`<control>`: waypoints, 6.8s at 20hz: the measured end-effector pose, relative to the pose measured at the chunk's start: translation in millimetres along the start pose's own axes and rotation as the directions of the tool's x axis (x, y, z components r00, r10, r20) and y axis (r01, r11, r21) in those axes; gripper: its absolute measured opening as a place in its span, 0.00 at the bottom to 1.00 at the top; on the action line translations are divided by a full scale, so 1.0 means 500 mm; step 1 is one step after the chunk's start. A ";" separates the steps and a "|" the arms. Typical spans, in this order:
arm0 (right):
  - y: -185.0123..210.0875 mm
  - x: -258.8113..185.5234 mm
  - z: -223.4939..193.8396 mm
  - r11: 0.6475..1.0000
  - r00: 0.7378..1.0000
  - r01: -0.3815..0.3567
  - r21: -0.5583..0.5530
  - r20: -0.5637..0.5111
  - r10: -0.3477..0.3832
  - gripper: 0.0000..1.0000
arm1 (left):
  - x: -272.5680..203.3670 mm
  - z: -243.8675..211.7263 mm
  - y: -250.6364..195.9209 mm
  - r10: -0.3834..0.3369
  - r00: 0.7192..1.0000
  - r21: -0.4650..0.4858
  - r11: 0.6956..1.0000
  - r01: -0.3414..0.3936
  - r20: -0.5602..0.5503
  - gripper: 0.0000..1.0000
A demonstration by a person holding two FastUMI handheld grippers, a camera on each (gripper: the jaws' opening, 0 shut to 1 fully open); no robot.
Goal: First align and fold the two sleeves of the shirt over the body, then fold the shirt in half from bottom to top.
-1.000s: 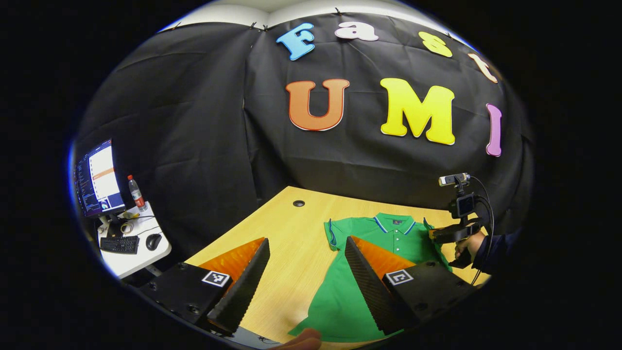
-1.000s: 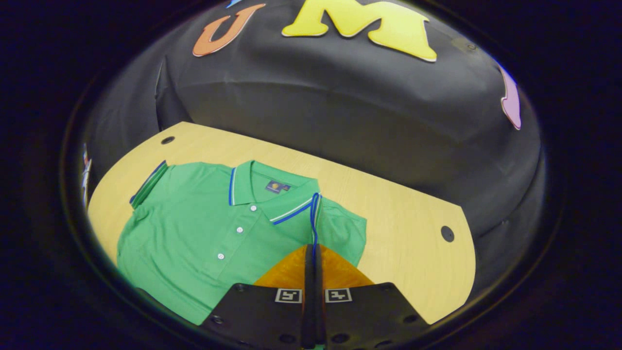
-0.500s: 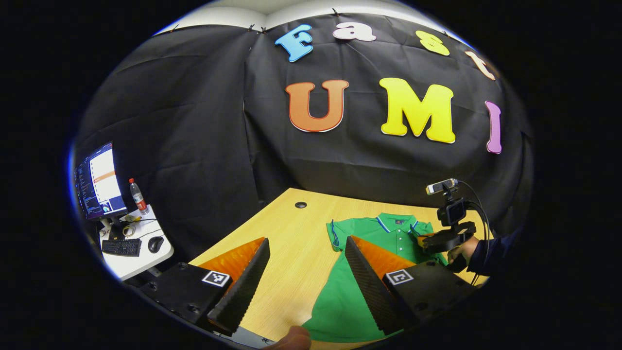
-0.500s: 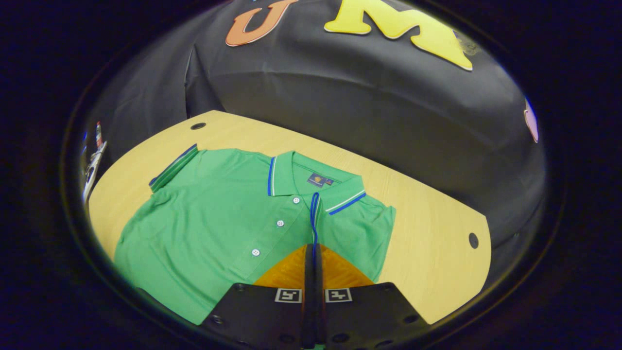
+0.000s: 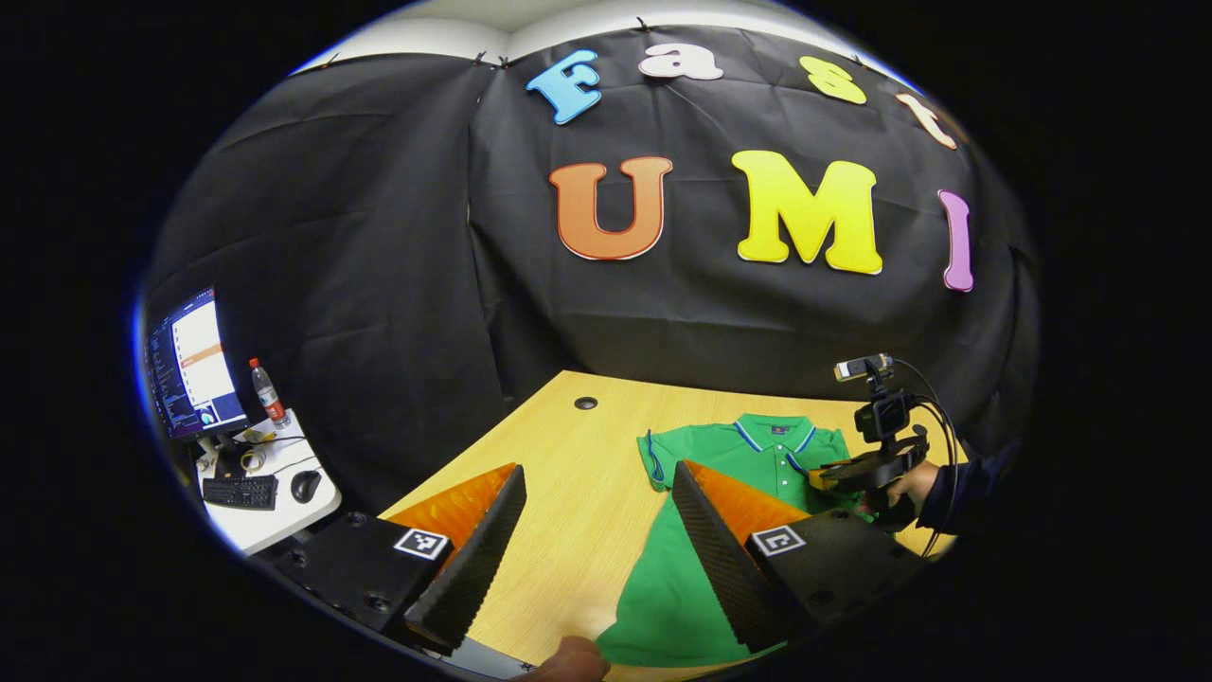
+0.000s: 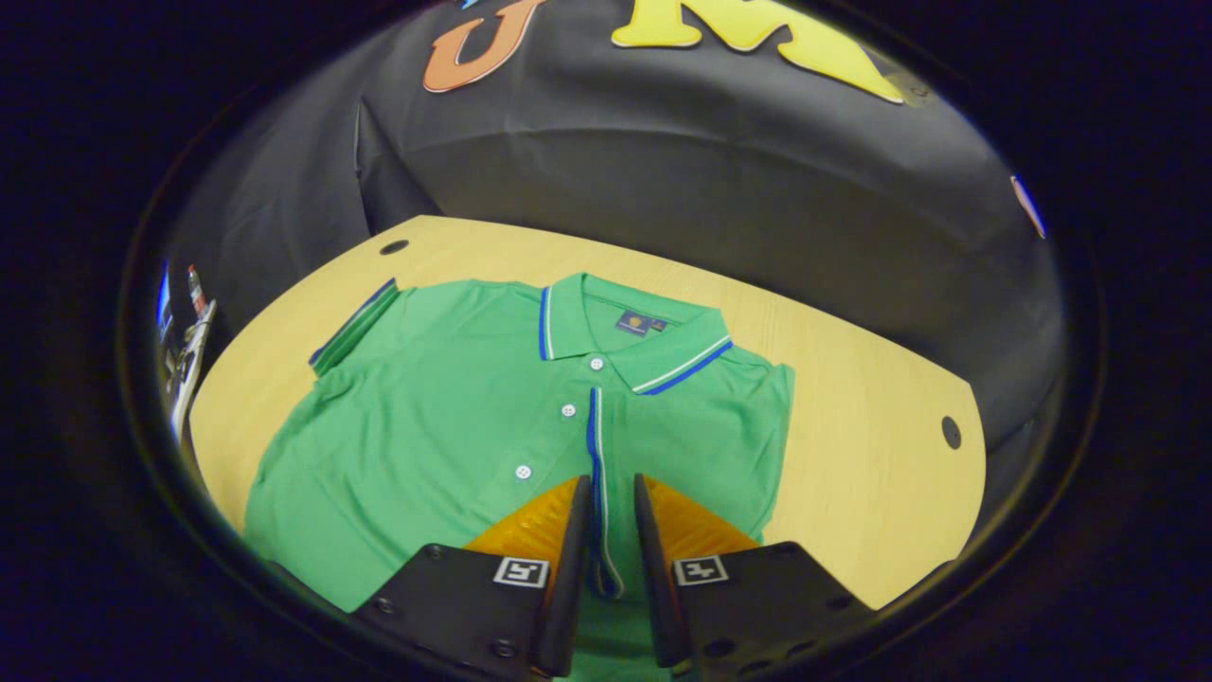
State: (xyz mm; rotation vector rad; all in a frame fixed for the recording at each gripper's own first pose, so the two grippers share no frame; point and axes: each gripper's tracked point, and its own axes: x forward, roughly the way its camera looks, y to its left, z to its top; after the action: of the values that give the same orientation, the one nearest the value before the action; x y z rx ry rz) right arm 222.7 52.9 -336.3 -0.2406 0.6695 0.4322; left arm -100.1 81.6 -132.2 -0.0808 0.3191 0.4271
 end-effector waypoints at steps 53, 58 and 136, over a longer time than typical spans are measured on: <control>0.032 -0.657 0.043 0.926 0.933 0.292 0.238 0.141 -0.331 0.96 | 0.693 -0.269 -0.212 -0.193 0.867 -0.103 0.981 0.164 -0.460 0.63; 0.020 -0.647 0.024 0.922 0.936 0.289 0.256 0.127 -0.328 0.96 | 0.693 -0.267 -0.199 -0.167 0.862 -0.041 0.985 0.168 -0.479 0.52; -0.008 -0.615 -0.171 0.937 0.964 0.188 0.294 0.128 -0.234 0.97 | 0.124 -0.163 -0.046 -0.394 0.901 -0.023 0.918 0.397 -0.180 0.99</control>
State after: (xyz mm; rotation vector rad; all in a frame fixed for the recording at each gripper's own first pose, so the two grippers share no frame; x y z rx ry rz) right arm -37.5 -75.4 -202.8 -0.0070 0.5314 0.1440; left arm -60.5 73.2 -229.1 -0.1680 0.4738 0.0110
